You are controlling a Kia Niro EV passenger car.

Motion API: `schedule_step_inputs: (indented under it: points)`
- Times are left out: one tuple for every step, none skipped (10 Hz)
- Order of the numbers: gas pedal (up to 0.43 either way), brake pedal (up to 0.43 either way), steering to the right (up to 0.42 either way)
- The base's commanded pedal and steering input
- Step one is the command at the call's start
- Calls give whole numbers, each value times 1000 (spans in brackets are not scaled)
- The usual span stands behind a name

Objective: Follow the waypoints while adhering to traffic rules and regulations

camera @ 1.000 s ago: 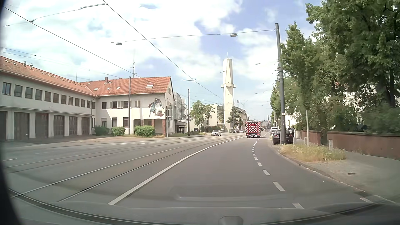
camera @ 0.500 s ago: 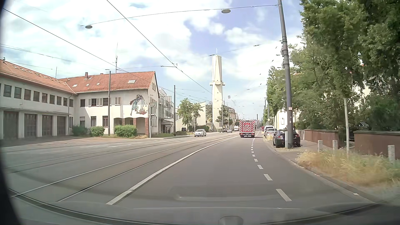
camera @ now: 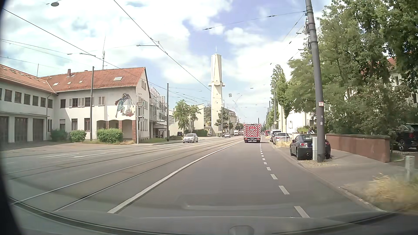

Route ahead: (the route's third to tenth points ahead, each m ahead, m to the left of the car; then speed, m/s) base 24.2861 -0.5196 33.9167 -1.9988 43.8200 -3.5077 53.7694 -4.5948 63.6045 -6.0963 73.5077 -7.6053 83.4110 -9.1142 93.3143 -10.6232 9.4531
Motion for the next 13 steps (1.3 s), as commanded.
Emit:
schedule_step_inputs:
  points:
    - [0, 232, 35]
    - [0, 238, 35]
    - [0, 238, 34]
    - [0, 250, 33]
    - [0, 256, 33]
    - [0, 268, 33]
    - [0, 274, 32]
    - [0, 280, 32]
    - [0, 287, 31]
    - [0, 293, 30]
    - [0, 293, 30]
    - [0, 293, 29]
    - [0, 299, 29]
